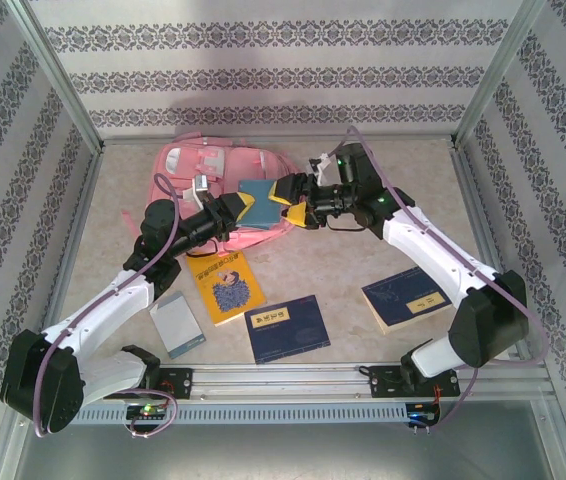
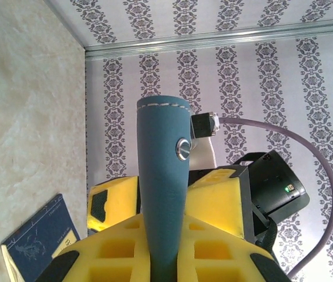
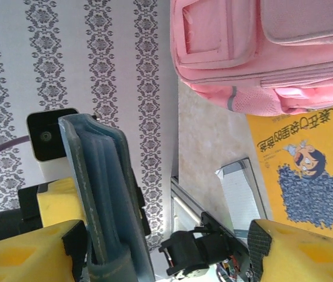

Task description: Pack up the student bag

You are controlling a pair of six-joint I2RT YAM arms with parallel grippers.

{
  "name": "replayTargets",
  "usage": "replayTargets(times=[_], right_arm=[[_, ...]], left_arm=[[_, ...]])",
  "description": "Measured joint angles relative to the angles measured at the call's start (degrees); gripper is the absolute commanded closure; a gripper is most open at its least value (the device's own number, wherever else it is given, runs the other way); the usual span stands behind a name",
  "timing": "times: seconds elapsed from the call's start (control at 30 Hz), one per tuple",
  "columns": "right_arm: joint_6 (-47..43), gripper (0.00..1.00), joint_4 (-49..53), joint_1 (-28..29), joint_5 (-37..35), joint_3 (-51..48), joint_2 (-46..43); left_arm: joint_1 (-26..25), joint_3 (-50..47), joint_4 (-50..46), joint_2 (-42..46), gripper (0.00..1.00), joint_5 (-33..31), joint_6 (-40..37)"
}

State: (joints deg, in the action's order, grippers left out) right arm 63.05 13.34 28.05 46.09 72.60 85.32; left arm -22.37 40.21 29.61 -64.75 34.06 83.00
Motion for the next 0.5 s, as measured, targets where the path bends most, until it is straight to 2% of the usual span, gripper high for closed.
replayTargets(times=[0.27, 0.3, 0.5], right_arm=[[3.82, 0.72, -5.07, 2.60, 0.74, 0.76, 2.03], [4.33, 0.77, -5.31, 2.60, 0.74, 0.76, 2.03], [4.15, 0.91, -4.94, 1.97, -0.66, 0.72, 1.73]], left_arm=[[0.00, 0.04, -2.25, -0.02, 0.99, -0.02, -1.11], [0.00, 0.11, -2.56, -0.02, 0.95, -0.04, -1.36], [0.00, 3.63, -10.29, -0.81, 0.45, -0.31, -5.92]])
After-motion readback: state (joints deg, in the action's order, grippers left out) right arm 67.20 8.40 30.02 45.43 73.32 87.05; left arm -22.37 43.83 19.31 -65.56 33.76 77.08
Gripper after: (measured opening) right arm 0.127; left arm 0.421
